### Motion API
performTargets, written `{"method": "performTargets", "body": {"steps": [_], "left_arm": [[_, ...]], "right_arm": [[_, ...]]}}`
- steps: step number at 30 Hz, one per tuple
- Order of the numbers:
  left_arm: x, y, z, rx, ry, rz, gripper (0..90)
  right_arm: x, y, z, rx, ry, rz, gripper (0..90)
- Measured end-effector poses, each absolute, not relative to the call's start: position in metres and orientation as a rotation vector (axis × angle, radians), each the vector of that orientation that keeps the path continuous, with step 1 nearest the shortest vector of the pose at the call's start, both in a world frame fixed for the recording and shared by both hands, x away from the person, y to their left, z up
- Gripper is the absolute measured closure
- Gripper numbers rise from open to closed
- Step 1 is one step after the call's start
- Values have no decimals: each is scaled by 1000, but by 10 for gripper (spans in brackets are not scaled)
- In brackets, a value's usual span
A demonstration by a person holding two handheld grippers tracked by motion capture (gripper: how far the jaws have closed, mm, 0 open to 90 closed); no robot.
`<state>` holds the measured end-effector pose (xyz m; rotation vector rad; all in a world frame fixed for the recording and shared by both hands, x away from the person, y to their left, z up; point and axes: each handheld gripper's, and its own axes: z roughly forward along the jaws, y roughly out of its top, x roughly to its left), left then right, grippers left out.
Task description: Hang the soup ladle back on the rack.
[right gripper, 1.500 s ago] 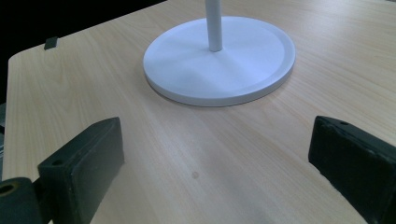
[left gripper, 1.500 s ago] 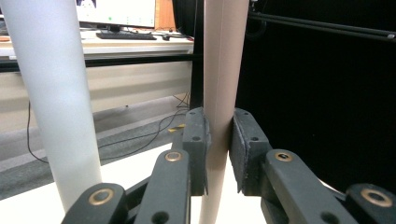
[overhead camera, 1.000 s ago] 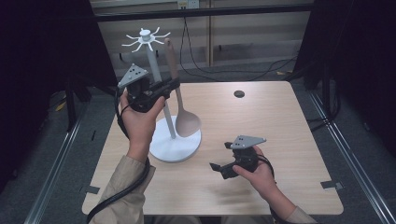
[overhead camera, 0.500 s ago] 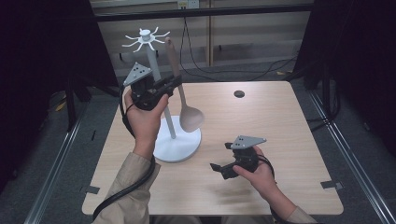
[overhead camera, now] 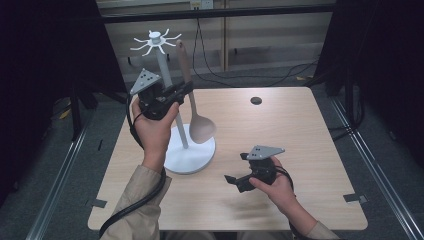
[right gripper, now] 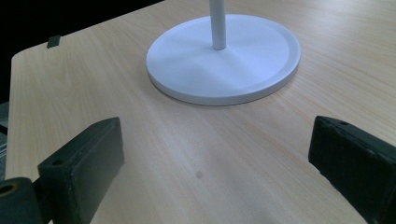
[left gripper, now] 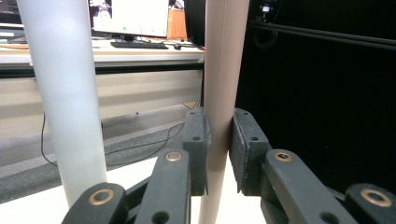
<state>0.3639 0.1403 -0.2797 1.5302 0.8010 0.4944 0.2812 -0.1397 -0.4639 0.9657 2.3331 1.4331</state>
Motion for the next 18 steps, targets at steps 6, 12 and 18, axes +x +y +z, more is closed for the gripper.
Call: {"method": "performTargets", "body": {"steps": [6, 12, 18], "left_arm": [[363, 143, -282, 1523, 804, 492, 777], [363, 147, -282, 1525, 810, 499, 777], [367, 145, -282, 1514, 820, 499, 777]], "right_arm": [[281, -139, -464, 962, 2336, 1443, 33], [281, -139, -464, 964, 2336, 1442, 33], [281, -137, -464, 954, 2343, 1442, 33]]}}
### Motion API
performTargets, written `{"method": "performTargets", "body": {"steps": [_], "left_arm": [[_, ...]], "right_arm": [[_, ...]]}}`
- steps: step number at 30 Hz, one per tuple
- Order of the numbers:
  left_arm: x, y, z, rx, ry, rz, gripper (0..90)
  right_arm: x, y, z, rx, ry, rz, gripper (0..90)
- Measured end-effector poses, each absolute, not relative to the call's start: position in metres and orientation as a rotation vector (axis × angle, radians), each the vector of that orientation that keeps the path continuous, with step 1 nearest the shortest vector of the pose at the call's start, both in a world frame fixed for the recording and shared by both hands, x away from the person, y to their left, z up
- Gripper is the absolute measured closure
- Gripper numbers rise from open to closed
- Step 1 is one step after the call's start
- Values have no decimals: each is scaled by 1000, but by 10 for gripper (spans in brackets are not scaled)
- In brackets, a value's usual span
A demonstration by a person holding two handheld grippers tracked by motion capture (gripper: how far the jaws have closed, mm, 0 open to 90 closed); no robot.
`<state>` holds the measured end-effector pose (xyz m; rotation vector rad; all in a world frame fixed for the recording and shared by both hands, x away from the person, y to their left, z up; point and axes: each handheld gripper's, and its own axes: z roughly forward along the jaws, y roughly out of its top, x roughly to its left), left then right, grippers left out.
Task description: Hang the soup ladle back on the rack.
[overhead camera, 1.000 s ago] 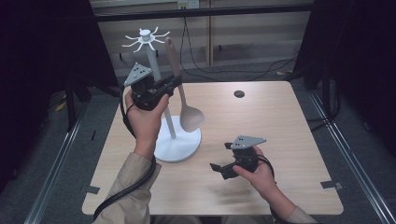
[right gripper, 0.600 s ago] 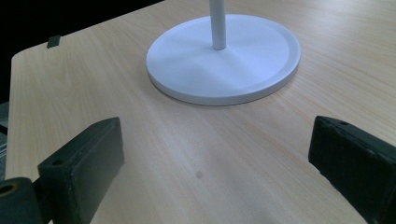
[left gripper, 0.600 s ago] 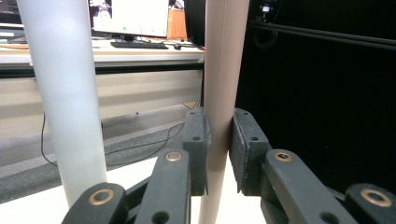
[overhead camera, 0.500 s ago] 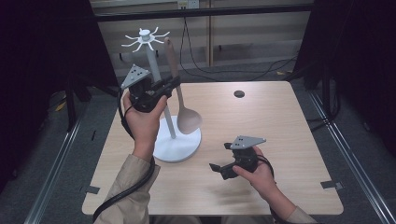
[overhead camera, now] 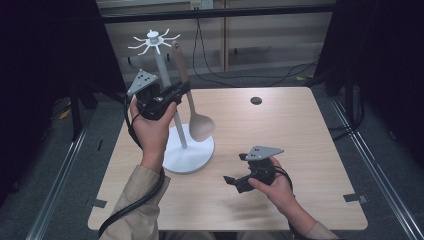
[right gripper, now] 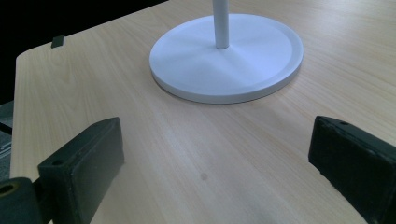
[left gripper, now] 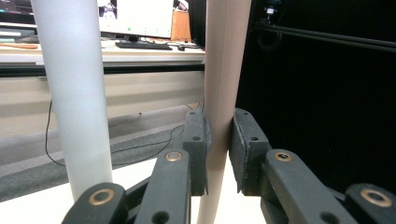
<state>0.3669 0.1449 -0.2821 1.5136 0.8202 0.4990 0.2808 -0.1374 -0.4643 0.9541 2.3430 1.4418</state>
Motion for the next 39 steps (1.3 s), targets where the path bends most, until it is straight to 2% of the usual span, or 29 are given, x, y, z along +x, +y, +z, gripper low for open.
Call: {"method": "performTargets", "body": {"steps": [29, 36, 39], "left_arm": [[368, 159, -287, 1523, 837, 576, 748], [367, 162, -287, 1513, 827, 561, 622], [364, 163, -289, 1509, 825, 560, 522]], "right_arm": [[281, -135, -466, 950, 2358, 1430, 33], [281, -134, -467, 947, 2363, 1429, 33], [280, -134, -466, 946, 2363, 1429, 33]]}}
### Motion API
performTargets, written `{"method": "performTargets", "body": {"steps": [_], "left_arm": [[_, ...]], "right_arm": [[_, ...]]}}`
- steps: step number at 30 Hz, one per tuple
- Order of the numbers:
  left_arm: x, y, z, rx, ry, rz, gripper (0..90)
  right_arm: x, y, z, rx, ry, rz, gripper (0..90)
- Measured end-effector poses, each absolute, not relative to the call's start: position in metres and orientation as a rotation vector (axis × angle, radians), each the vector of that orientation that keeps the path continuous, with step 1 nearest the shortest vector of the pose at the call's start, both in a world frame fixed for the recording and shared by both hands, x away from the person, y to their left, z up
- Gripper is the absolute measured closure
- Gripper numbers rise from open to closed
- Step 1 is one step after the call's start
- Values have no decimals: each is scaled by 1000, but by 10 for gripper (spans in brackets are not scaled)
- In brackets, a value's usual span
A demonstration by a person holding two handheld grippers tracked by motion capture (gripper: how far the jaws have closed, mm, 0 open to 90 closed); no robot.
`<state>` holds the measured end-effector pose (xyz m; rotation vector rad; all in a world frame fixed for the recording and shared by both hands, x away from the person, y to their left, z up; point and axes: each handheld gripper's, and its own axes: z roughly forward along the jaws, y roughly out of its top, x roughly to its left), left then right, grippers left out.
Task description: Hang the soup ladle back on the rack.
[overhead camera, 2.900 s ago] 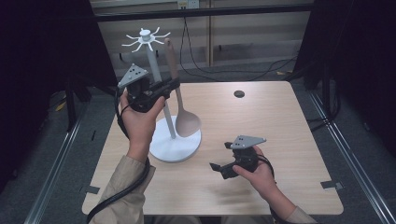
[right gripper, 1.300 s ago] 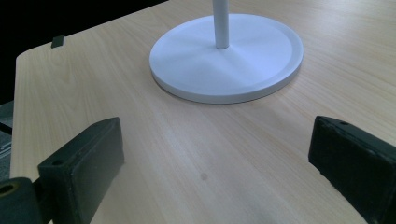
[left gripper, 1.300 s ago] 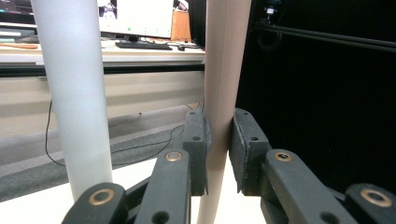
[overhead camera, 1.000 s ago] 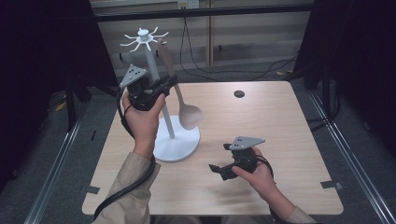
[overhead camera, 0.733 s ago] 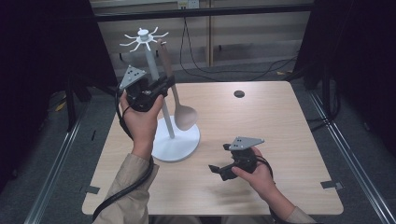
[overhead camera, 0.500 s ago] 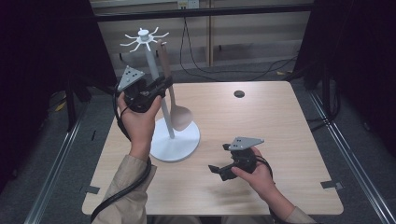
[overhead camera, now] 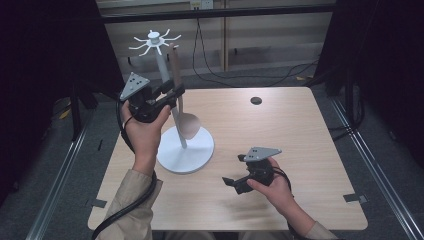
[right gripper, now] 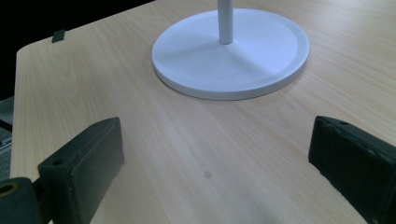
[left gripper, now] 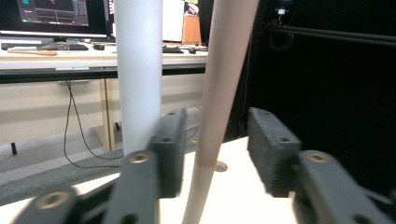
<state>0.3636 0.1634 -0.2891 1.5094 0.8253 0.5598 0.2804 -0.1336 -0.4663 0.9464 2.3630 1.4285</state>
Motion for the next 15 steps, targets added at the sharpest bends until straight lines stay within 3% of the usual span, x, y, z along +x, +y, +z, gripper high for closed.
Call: {"method": "performTargets", "body": {"steps": [9, 15], "left_arm": [[355, 166, -295, 1535, 808, 562, 256], [353, 169, -301, 1575, 800, 558, 183]], "right_arm": [[281, -134, -467, 951, 2365, 1426, 33], [282, -136, -467, 951, 2365, 1406, 33]]}}
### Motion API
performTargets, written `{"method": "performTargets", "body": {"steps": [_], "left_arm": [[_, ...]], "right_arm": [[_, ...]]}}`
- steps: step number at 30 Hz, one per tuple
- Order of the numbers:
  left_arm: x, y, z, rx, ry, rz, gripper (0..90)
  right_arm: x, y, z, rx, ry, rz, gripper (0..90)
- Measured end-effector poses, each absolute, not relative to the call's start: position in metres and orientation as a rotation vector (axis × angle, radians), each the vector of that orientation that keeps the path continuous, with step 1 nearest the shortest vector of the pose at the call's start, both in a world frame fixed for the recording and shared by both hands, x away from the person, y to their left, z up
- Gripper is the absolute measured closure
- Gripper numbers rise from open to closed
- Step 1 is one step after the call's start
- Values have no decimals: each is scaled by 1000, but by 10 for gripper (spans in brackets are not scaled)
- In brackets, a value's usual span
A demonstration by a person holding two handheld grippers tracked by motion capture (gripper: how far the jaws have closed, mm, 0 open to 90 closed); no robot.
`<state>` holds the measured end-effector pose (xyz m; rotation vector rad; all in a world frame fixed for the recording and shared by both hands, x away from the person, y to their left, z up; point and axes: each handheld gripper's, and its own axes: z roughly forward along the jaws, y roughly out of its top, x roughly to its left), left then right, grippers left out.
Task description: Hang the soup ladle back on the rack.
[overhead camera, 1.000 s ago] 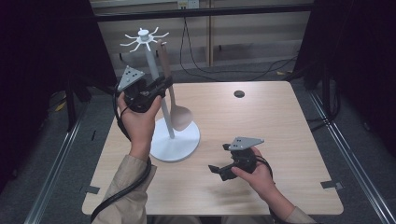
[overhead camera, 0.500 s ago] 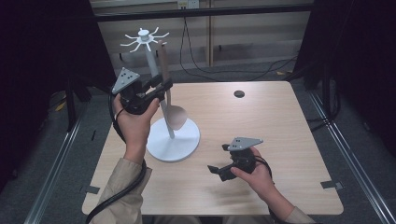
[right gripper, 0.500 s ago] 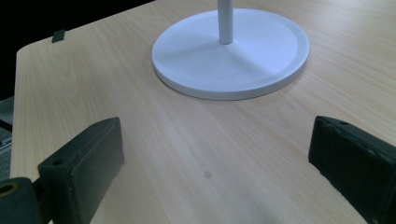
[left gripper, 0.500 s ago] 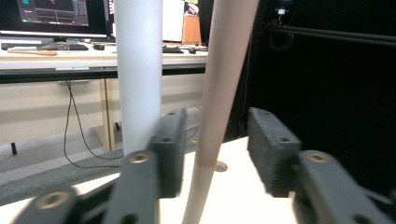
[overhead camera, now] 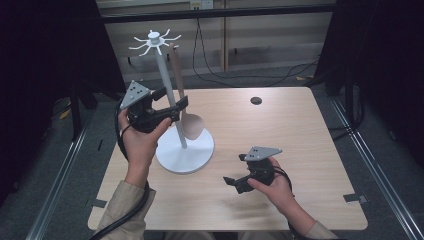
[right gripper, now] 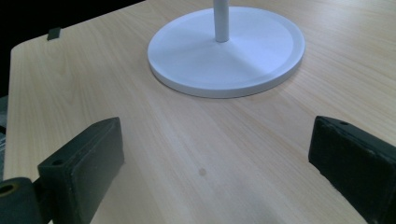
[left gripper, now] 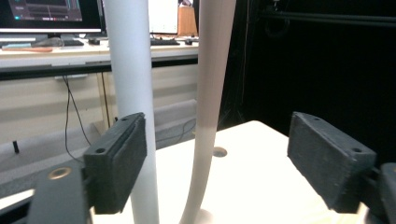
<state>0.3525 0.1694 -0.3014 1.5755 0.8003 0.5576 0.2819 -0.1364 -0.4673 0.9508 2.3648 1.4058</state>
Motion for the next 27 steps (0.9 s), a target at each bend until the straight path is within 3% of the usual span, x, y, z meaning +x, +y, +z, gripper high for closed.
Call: {"method": "performTargets", "body": {"steps": [10, 27], "left_arm": [[348, 177, -321, 1617, 813, 535, 121], [340, 180, -358, 1661, 845, 516, 94]], "right_arm": [[282, -137, -468, 956, 2369, 1403, 33], [282, -139, -470, 960, 2375, 1386, 35]]}}
